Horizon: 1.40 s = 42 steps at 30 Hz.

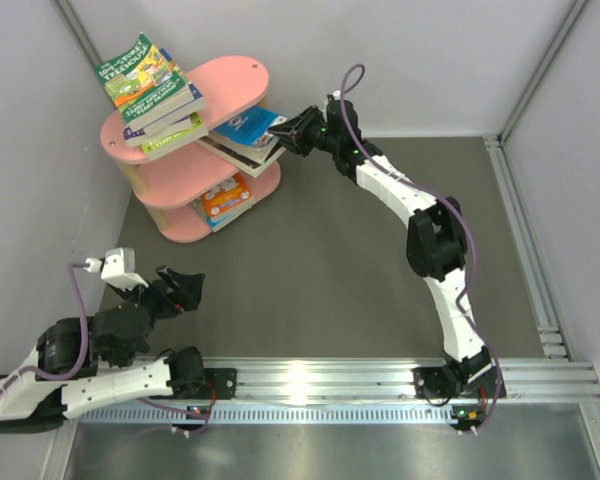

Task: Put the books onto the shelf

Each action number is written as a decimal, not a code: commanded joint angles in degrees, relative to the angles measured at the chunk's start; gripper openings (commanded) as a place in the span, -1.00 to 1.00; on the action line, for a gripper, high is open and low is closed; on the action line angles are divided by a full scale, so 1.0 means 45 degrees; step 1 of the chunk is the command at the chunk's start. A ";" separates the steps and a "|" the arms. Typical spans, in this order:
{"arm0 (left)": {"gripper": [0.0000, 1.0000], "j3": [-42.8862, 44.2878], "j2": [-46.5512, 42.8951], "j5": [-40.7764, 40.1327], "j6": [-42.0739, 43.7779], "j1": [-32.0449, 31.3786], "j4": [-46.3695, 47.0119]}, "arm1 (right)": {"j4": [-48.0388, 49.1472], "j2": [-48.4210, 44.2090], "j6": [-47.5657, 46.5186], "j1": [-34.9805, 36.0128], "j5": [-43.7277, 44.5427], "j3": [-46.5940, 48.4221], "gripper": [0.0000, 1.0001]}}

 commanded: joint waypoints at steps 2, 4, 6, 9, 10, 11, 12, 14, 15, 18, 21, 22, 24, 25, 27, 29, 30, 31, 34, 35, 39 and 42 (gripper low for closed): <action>0.89 -0.0026 -0.0505 -0.0539 -0.0059 -0.0040 0.0241 | -0.0048 0.0265 -0.1058 0.0200 0.0992 0.1423 -0.53; 0.89 -0.0026 -0.0447 -0.0539 -0.0059 -0.0040 0.0221 | -0.0204 0.0284 -0.1175 0.0199 0.1148 0.1482 -0.48; 0.89 -0.0026 -0.0291 -0.0539 -0.0059 -0.0040 0.0221 | -0.0514 0.0343 -0.1602 0.0219 0.1129 0.1714 -0.20; 0.89 -0.0026 -0.0115 -0.0578 -0.0040 -0.0040 0.0202 | -0.1508 0.0305 -0.2579 0.0394 0.1420 0.2203 0.37; 0.89 -0.0007 -0.0115 -0.0578 -0.0040 -0.0040 0.0182 | -0.1706 0.0227 -0.2833 0.0434 0.1557 0.2185 0.48; 0.89 -0.0007 -0.0134 -0.0597 -0.0040 -0.0040 0.0144 | -0.1902 0.0052 -0.3242 0.0511 0.1830 0.2185 0.60; 0.89 -0.0007 -0.0154 -0.0655 -0.0059 -0.0040 0.0124 | -0.2232 -0.0027 -0.3459 0.0531 0.1929 0.2204 0.64; 0.89 -0.0007 -0.0290 -0.0675 -0.0098 -0.0040 0.0124 | -0.2527 -0.0299 -0.4024 0.0590 0.2163 0.2224 0.69; 0.89 -0.0026 -0.0349 -0.0676 -0.0118 -0.0040 0.0104 | -0.2819 -0.0379 -0.4221 0.0609 0.2416 0.2243 0.70; 0.89 -0.0007 -0.0408 -0.0715 -0.0157 -0.0040 0.0085 | -0.3522 -0.0672 -0.4905 0.0668 0.2866 0.2438 0.71; 0.89 -0.0007 -0.0330 -0.0773 -0.0176 -0.0040 0.0007 | -0.4187 -0.0945 -0.5530 0.0746 0.3198 0.2595 0.71; 0.88 0.0013 -0.0311 -0.0793 -0.0215 -0.0040 0.0007 | -0.4363 -0.1043 -0.5628 0.0766 0.3277 0.2595 0.72; 0.88 0.0013 -0.0272 -0.0812 -0.0254 -0.0040 -0.0052 | -0.4832 -0.1297 -0.6018 0.0805 0.3550 0.2595 0.74; 0.88 0.0013 -0.0252 -0.0812 -0.0274 -0.0040 -0.0052 | -0.5007 -0.1356 -0.6155 0.0805 0.3628 0.2595 0.74; 0.88 0.0013 -0.0291 -0.0812 -0.0293 -0.0040 -0.0072 | -0.5437 -0.1648 -0.6546 0.0825 0.3941 0.2517 0.75; 0.88 0.0032 -0.0252 -0.0832 -0.0332 -0.0040 -0.0110 | -0.5614 -0.2076 -0.6896 0.0844 0.4272 0.2091 0.72; 0.88 0.0013 -0.0271 -0.0851 -0.0333 -0.0040 -0.0111 | -0.5595 -0.2292 -0.6976 0.0844 0.4409 0.1836 0.72; 0.88 0.0013 -0.0252 -0.0851 -0.0352 -0.0040 -0.0111 | -0.5576 -0.2506 -0.7054 0.0825 0.4526 0.1582 0.71; 0.88 -0.0006 -0.0174 -0.0890 -0.0352 -0.0040 -0.0130 | -0.5361 -0.3288 -0.7386 0.0825 0.4761 0.0741 0.71; 0.88 0.0013 -0.0135 -0.0871 -0.0352 -0.0040 -0.0130 | -0.5361 -0.3696 -0.7561 0.0844 0.4781 0.0334 0.71; 0.88 0.0052 0.0060 -0.0910 -0.0391 -0.0020 -0.0169 | -0.5263 -0.5161 -0.8069 0.0844 0.5464 -0.1112 0.70; 0.88 0.0052 0.0100 -0.0910 -0.0411 -0.0040 -0.0208 | -0.4815 -0.6918 -0.8538 0.0825 0.5485 -0.3005 0.69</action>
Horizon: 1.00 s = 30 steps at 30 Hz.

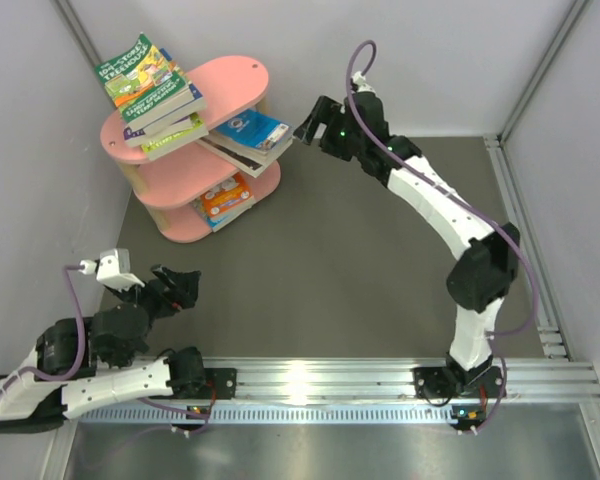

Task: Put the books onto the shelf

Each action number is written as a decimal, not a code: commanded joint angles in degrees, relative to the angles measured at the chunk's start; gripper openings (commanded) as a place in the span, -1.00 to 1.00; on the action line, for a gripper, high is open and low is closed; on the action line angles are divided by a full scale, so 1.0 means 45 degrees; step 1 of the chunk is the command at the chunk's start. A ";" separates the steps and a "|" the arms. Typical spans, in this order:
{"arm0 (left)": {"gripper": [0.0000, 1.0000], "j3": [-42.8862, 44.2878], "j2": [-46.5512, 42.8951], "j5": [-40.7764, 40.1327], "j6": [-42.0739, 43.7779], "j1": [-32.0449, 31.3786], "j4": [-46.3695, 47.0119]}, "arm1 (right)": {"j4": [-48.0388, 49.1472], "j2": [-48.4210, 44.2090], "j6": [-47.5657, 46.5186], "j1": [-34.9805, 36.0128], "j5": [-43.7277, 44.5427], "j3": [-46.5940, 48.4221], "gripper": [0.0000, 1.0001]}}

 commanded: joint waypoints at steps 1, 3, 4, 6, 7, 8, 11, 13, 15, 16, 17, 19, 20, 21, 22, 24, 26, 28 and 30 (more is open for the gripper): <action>0.88 0.0057 0.0343 -0.0380 -0.0061 -0.0040 -0.0082 | 0.0824 -0.2636 -0.1218 0.0280 0.0400 -0.1638 0.69; 0.88 0.0018 0.0421 -0.0361 0.0055 -0.0040 0.0054 | 0.2052 -0.4373 -0.1804 0.0320 -0.0107 -0.3667 0.74; 0.89 -0.0021 0.0595 -0.0322 0.0191 -0.0040 0.0190 | 0.2657 -0.5037 -0.2503 0.0378 -0.0631 -0.4448 0.77; 0.93 -0.0060 0.0985 -0.0205 0.0542 -0.0040 0.0444 | 0.4104 -0.6990 -0.3035 0.0398 -0.1668 -0.6676 0.85; 0.94 -0.0041 0.1567 -0.0205 0.0622 -0.0020 0.0465 | 0.4553 -0.8176 -0.3425 0.0398 -0.1884 -0.7881 0.90; 0.96 0.0017 0.1979 -0.0263 0.0661 -0.0020 0.0407 | 0.4615 -0.8710 -0.3564 0.0398 -0.2138 -0.8396 0.93; 0.98 0.0271 0.3601 -0.0807 0.0583 -0.0020 0.0405 | 0.4616 -1.0547 -0.3799 0.0398 -0.2315 -1.0171 0.97; 0.98 0.0116 0.4459 -0.0908 0.1671 -0.0020 0.2151 | 0.4558 -1.1290 -0.3935 0.0379 -0.2394 -1.0859 0.98; 0.98 -0.0177 0.5162 -0.0927 0.3404 -0.0020 0.3719 | 0.4305 -1.2209 -0.4014 0.0398 -0.2219 -1.1564 0.99; 0.98 -0.0294 0.5418 -0.0986 0.3957 -0.0001 0.4384 | 0.4052 -1.2714 -0.4188 0.0398 -0.2218 -1.1875 0.99; 0.98 -0.0507 0.5653 -0.1044 0.5219 0.0077 0.5879 | 0.3914 -1.3010 -0.4268 0.0398 -0.2257 -1.2033 0.99; 0.98 -0.0704 0.6298 -0.0540 0.6670 0.0369 0.7410 | 0.3777 -1.3827 -0.4501 0.0398 -0.2277 -1.2616 1.00; 0.98 -0.0763 0.6512 -0.0112 0.7876 0.0989 0.8520 | 0.3679 -1.4103 -0.4599 0.0398 -0.2200 -1.2814 1.00; 0.98 -0.0706 0.6998 0.1111 0.8294 0.1440 0.8918 | 0.3562 -1.4338 -0.4658 0.0379 -0.2044 -1.2951 0.99; 0.98 -0.0628 0.7254 0.1703 0.8588 0.1986 0.9096 | 0.3252 -1.4785 -0.4736 0.0398 -0.1830 -1.3126 1.00; 0.98 -0.0335 0.7975 0.2954 0.9001 0.3938 0.9273 | 0.2918 -1.5120 -0.4873 0.0398 -0.1672 -1.3206 1.00; 0.98 -0.0217 0.8271 0.4302 0.9273 0.5710 0.9681 | 0.2624 -1.5570 -0.4952 0.0398 -0.1458 -1.3342 0.99; 0.98 -0.0255 0.8351 0.5335 0.9314 0.6752 1.0169 | 0.2429 -1.5862 -0.4991 0.0398 -0.1398 -1.3459 1.00; 0.98 -0.0470 0.8292 0.5925 0.9237 0.8276 1.0793 | 0.2331 -1.6000 -0.4933 0.0398 -0.1456 -1.3577 1.00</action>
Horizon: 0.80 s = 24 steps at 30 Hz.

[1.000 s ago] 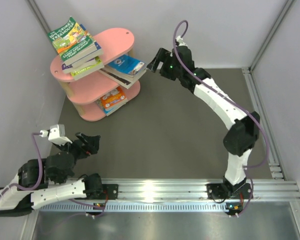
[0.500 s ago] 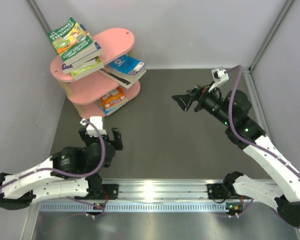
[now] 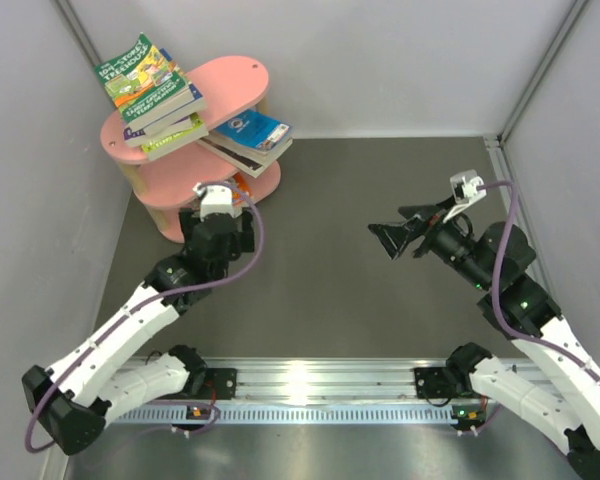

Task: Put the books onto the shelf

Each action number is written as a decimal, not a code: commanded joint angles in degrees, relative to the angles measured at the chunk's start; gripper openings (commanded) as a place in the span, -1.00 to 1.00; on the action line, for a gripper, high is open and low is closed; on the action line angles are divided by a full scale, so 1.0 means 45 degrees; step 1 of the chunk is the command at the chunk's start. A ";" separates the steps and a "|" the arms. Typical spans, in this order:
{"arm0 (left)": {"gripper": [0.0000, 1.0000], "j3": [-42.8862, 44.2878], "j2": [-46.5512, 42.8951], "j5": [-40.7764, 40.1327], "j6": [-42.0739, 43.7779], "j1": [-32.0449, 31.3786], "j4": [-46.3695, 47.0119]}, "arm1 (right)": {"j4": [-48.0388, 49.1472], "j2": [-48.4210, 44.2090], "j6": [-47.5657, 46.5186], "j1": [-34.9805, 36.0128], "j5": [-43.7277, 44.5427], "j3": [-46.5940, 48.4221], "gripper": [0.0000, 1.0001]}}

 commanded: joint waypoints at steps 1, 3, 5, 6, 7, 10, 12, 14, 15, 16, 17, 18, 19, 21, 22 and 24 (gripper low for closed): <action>0.98 0.0006 -0.0339 0.1833 0.0639 0.1818 0.2228 | -0.0132 -0.0414 -0.0333 0.0160 -0.0071 -0.0351 1.00; 0.98 -0.0734 -0.0843 0.1931 0.0424 0.3108 0.3412 | -0.0170 -0.0493 -0.0139 0.0141 -0.0327 -0.0547 1.00; 0.98 -0.2134 -0.1914 0.2474 0.0442 0.4238 0.4722 | -0.0307 -0.0532 0.0135 0.0141 -0.0406 -0.0859 1.00; 0.98 -0.2762 -0.2385 0.2575 0.0520 0.4515 0.6335 | -0.0482 -0.0571 0.0387 0.0160 -0.0387 -0.1111 0.99; 0.98 -0.4122 -0.2854 0.2673 0.0618 0.4712 0.7530 | -0.0580 -0.0610 0.0544 0.0160 -0.0232 -0.1230 1.00; 0.98 -0.6922 -0.4555 0.2654 0.2213 0.4889 1.1441 | -0.0718 -0.0921 0.0800 0.0141 0.0023 -0.1855 0.99; 0.98 -0.7959 -0.5046 0.2460 0.2745 0.4889 1.2596 | -0.0621 -0.1233 0.0820 0.0160 0.0063 -0.2342 1.00; 0.98 -0.8705 -0.4911 0.1993 0.3021 0.4909 1.3128 | -0.0620 -0.1410 0.0684 0.0160 0.0102 -0.2558 1.00; 0.98 -0.8803 -0.4736 0.1429 0.2905 0.4928 1.3148 | -0.0620 -0.1604 0.0663 0.0160 0.0102 -0.2772 1.00; 0.98 -0.8823 -0.4483 0.1192 0.2595 0.5025 1.3245 | -0.0581 -0.1722 0.0586 0.0160 0.0102 -0.2890 1.00; 0.98 -0.8862 -0.3900 0.1112 0.2475 0.5103 1.3400 | -0.0484 -0.1820 0.0527 0.0141 0.0083 -0.3007 0.99; 0.98 -0.8920 -0.3585 0.1072 0.2397 0.5201 1.3634 | -0.0425 -0.2053 0.0469 0.0160 -0.0034 -0.3221 1.00; 0.98 -0.9134 -0.3214 0.1014 0.2280 0.5357 1.4042 | -0.0328 -0.2152 0.0410 0.0141 -0.0132 -0.3359 0.99; 0.98 -0.9447 -0.2237 0.1032 0.2143 0.5514 1.4903 | -0.0171 -0.2463 0.0273 0.0141 -0.0327 -0.3651 0.99; 0.98 -0.9506 -0.1712 0.0994 0.2007 0.5611 1.5061 | -0.0229 -0.2543 0.0350 0.0160 -0.0154 -0.3692 0.99; 0.98 -0.9778 -0.1260 0.0838 0.1908 0.5612 1.5723 | -0.0425 -0.2815 0.0235 0.0160 -0.0305 -0.3866 0.99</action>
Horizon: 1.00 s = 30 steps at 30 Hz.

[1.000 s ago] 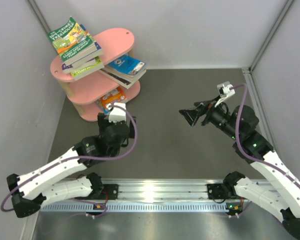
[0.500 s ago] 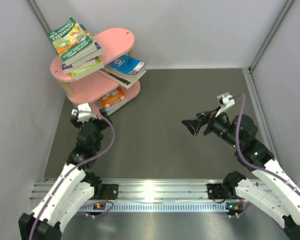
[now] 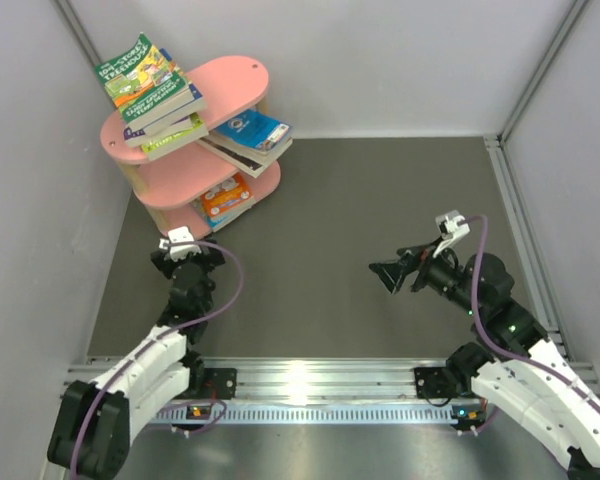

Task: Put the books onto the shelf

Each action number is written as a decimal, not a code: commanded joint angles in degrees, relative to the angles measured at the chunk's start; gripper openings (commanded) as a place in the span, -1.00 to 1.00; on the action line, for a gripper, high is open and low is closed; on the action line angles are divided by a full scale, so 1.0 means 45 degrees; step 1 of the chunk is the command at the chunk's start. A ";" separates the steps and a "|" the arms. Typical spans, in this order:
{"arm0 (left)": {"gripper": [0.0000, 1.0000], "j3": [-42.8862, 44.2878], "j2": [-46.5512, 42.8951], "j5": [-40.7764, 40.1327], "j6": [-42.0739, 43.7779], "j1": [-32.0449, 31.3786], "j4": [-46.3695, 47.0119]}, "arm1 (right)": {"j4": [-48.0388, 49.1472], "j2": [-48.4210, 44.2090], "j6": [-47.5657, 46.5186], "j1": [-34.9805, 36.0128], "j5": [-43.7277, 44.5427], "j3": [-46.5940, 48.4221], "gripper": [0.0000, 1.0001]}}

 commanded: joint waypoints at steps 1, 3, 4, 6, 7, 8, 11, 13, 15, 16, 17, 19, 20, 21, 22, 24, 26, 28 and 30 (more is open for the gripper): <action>0.98 -0.0643 0.0970 -0.0309 -0.0142 0.0153 0.2712 | 0.0609 -0.0446 -0.0364 0.0160 -0.0399 -0.0234 1.00; 0.98 -0.1073 0.1499 -0.0075 0.0344 0.0153 0.4328 | 0.1039 -0.0720 -0.0286 0.0141 -0.0539 -0.0527 1.00; 0.98 -0.1172 0.2236 -0.0016 0.0695 0.0211 0.4975 | 0.1137 -0.0760 -0.0151 0.0160 -0.0442 -0.0586 0.99; 0.98 -0.1406 0.3196 0.0393 0.1068 0.0386 0.6980 | 0.1274 -0.0663 -0.0110 0.0160 -0.0169 -0.0665 0.99; 0.98 -0.1407 0.4245 0.0665 0.1166 0.0522 0.7477 | 0.1429 -0.0585 -0.0130 0.0160 -0.0206 -0.0723 1.00; 0.98 -0.1388 0.4816 0.0862 0.1187 0.0582 0.7965 | 0.1721 -0.0507 -0.0149 0.0160 -0.0245 -0.0801 1.00; 0.98 -0.1173 0.6887 0.0963 0.1226 0.0641 0.9820 | 0.2132 0.0097 -0.0149 0.0160 -0.0382 -0.0958 1.00; 0.98 -0.1094 0.7902 0.0863 0.2022 0.0641 1.1225 | 0.2328 0.0236 -0.0169 0.0160 -0.0421 -0.1055 1.00; 0.98 -0.0920 0.8393 0.1387 0.1658 0.1125 1.1348 | 0.2718 0.0295 -0.0227 0.0160 -0.0189 -0.1289 1.00; 0.98 -0.0841 0.9150 0.1642 0.1636 0.1245 1.1813 | 0.2817 0.0314 -0.0266 0.0179 0.0026 -0.1348 1.00; 0.98 -0.0744 0.9641 0.2399 0.1655 0.1363 1.2146 | 0.2876 0.0334 -0.0305 0.0180 0.0608 -0.1484 0.99; 0.98 -0.0627 1.1101 0.2661 0.2218 0.1520 1.3315 | 0.3091 0.0392 -0.0480 0.0180 0.1100 -0.1583 0.99; 0.98 -0.0626 1.0995 0.2699 0.2203 0.1520 1.3109 | 0.3246 0.0431 -0.0443 0.0180 0.1295 -0.1738 1.00; 0.98 -0.0510 1.0549 0.3086 0.1719 0.1617 1.2101 | 0.3750 0.0451 -0.0481 0.0199 0.1375 -0.1913 0.99; 0.98 -0.0296 0.9964 0.3361 0.1656 0.1714 1.1299 | 0.4548 0.0509 -0.0655 0.0199 0.1298 -0.2089 0.99; 0.98 0.0232 0.9977 0.4198 0.1597 0.2103 1.0082 | 0.5295 0.0937 -0.0638 0.0199 0.1452 -0.2558 0.99; 0.98 0.0835 1.0076 0.4262 0.1558 0.2242 0.9110 | 0.5300 0.1793 -0.0559 0.0199 0.2480 -0.2560 1.00; 0.98 0.1131 0.9959 0.4263 0.1363 0.2496 0.8267 | 0.4522 0.2518 -0.1528 0.0199 0.3325 -0.2191 0.99; 0.98 0.1249 1.0017 0.4242 0.1030 0.2555 0.8262 | 0.3660 0.3670 -0.2684 0.0199 0.4046 -0.1721 1.00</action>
